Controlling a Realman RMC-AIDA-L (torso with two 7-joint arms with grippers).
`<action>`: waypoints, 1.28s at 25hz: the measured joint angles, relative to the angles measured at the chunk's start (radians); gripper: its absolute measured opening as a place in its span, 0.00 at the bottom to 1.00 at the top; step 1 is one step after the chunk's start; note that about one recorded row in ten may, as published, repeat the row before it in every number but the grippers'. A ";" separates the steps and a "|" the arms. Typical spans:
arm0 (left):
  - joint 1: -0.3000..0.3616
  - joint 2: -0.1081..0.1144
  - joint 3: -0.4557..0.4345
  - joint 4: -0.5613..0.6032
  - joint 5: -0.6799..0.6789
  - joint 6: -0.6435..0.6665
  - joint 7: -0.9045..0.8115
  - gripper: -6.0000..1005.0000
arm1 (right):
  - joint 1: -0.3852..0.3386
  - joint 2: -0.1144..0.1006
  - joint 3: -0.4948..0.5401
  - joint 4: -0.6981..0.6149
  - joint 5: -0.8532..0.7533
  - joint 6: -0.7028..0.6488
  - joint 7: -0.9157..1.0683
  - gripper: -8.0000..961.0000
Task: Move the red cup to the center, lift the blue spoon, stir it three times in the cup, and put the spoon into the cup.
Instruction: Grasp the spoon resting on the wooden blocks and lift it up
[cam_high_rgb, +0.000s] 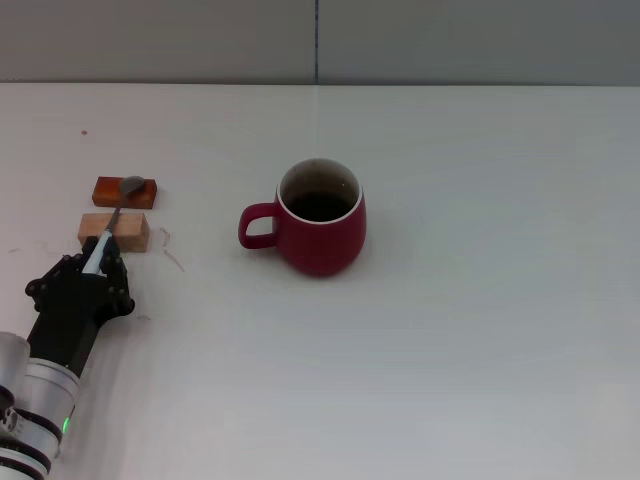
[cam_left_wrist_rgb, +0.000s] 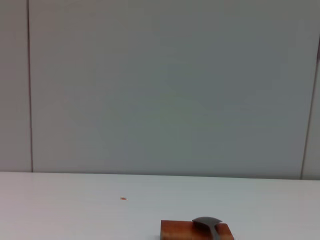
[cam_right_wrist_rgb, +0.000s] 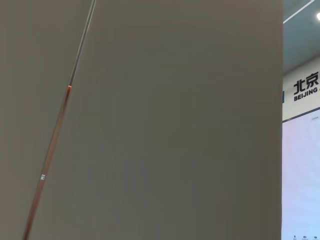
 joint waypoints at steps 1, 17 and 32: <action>0.000 0.000 0.000 0.002 0.000 -0.006 -0.001 0.18 | 0.000 0.001 0.000 0.000 0.000 0.000 0.000 0.71; -0.002 0.004 0.001 -0.003 0.018 -0.001 -0.094 0.18 | -0.001 0.006 0.000 0.000 -0.001 -0.004 0.000 0.71; 0.002 0.005 0.000 -0.002 0.026 0.003 -0.104 0.18 | 0.004 0.008 -0.002 0.000 -0.006 -0.005 0.000 0.71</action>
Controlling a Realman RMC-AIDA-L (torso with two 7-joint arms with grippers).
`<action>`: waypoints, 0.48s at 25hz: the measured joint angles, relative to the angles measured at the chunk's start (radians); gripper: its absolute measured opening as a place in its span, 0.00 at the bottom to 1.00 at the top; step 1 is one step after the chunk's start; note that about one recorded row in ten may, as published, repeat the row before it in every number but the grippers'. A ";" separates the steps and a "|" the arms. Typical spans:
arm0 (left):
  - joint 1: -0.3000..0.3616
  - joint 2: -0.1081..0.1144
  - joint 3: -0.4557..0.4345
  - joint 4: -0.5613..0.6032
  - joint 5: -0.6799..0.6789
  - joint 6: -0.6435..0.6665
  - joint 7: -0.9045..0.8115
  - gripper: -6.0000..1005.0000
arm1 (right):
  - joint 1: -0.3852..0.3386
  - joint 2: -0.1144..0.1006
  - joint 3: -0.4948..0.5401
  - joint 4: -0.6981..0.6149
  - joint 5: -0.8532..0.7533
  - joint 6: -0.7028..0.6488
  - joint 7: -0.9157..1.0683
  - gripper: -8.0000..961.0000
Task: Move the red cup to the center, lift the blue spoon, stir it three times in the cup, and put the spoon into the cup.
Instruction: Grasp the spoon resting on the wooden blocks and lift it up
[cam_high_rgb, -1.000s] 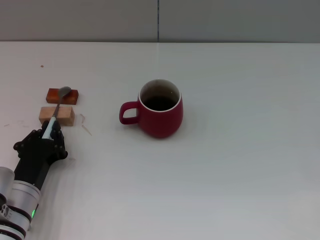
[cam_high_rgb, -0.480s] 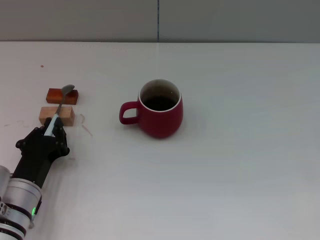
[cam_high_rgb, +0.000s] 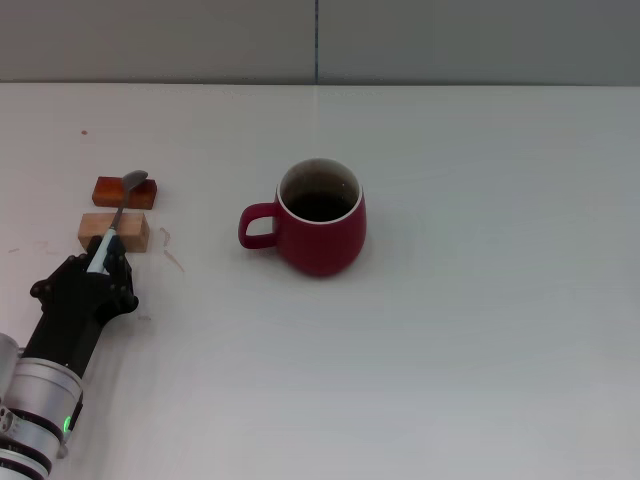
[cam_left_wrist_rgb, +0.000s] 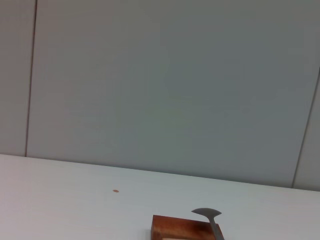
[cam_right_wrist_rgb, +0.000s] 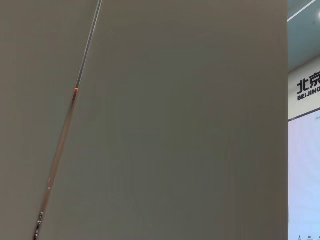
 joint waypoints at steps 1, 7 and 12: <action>0.000 0.000 0.000 0.000 0.000 0.001 0.000 0.18 | 0.000 0.000 0.000 0.000 0.000 0.000 0.000 0.71; -0.001 0.000 0.002 0.005 0.000 0.019 -0.049 0.18 | 0.002 0.000 0.000 0.000 0.000 0.000 0.000 0.71; -0.001 0.002 0.001 0.022 0.044 0.045 -0.194 0.18 | 0.002 0.000 0.000 0.000 0.000 0.002 0.000 0.71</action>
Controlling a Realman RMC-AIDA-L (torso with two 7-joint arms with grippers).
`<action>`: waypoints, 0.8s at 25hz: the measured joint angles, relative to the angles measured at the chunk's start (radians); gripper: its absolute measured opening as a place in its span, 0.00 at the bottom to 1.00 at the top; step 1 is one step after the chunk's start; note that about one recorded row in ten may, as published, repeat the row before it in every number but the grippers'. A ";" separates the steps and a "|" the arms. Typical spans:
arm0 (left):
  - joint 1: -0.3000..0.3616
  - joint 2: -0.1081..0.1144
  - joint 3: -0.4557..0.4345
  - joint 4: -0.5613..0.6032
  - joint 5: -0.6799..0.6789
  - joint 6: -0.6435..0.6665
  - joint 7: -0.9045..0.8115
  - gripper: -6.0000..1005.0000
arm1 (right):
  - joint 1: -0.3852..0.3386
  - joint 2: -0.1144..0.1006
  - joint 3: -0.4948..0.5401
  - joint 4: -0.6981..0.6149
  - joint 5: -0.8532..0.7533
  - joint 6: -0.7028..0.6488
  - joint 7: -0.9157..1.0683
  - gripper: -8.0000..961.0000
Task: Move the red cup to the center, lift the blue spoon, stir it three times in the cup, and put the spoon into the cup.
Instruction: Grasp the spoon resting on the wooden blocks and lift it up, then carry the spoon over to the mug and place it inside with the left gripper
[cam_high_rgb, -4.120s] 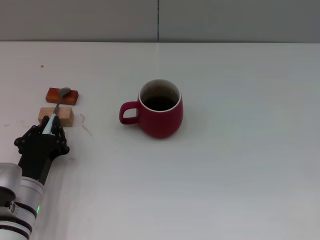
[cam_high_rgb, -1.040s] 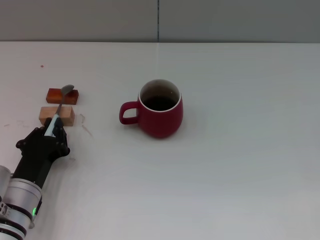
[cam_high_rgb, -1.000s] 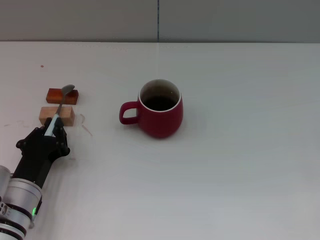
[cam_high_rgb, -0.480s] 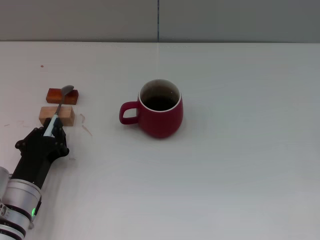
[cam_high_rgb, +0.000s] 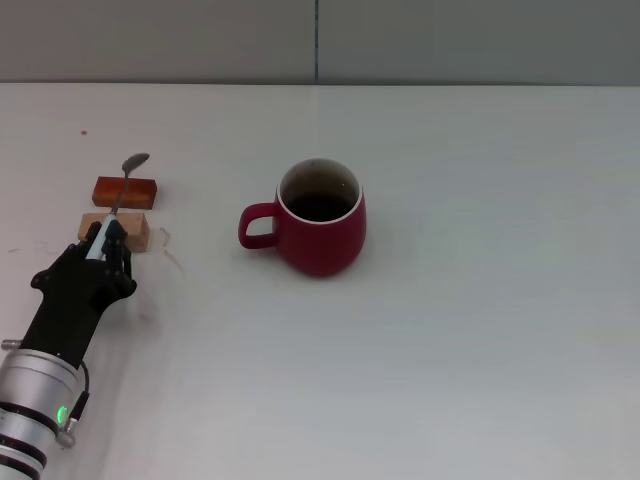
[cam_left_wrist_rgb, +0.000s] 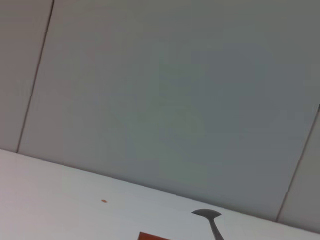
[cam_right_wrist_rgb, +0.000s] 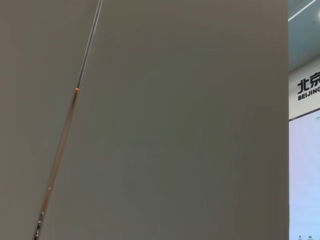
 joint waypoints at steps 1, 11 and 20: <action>0.001 0.000 -0.001 0.004 0.009 0.006 -0.024 0.18 | 0.000 0.000 0.000 0.000 0.000 0.001 0.000 0.71; 0.008 0.005 0.004 0.082 0.091 0.072 -0.366 0.18 | -0.002 0.000 0.000 0.000 0.000 0.005 0.000 0.71; 0.027 0.006 0.011 0.217 0.166 0.165 -0.815 0.18 | -0.001 0.000 0.000 0.000 0.000 0.001 0.000 0.71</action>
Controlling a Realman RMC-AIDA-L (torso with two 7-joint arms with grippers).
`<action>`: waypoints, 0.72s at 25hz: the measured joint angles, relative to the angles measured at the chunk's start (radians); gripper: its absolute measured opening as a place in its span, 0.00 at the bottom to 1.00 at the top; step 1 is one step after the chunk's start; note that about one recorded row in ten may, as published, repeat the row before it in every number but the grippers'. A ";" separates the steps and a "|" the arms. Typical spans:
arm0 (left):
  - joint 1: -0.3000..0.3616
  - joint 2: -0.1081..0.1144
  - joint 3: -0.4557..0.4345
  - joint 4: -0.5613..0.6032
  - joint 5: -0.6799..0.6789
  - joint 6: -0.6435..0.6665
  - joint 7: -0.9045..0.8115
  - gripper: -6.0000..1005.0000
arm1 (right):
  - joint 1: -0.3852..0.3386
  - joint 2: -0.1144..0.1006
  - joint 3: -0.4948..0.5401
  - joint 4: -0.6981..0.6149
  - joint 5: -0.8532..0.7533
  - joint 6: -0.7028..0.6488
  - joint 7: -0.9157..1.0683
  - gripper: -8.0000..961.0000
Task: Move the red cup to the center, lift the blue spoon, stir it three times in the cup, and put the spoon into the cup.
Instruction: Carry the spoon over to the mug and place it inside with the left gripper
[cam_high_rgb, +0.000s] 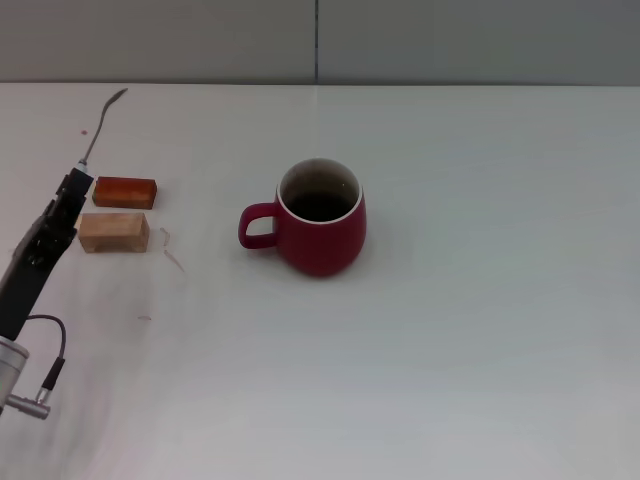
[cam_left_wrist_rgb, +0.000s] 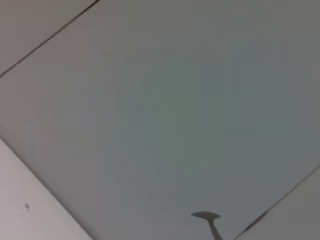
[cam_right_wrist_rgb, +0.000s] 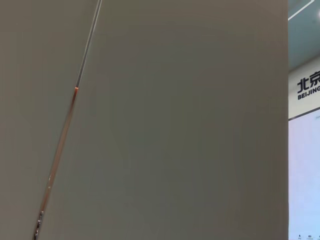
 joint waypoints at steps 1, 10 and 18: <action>0.002 0.000 0.004 0.017 0.000 0.018 -0.058 0.18 | 0.000 0.000 0.000 0.000 0.000 0.000 0.000 0.71; 0.009 0.001 0.051 0.096 0.003 0.151 -0.428 0.18 | 0.004 -0.001 -0.011 -0.008 0.000 0.001 0.000 0.71; 0.001 0.002 0.086 0.121 0.003 0.181 -0.555 0.19 | 0.004 -0.006 -0.014 -0.010 0.000 0.005 -0.017 0.71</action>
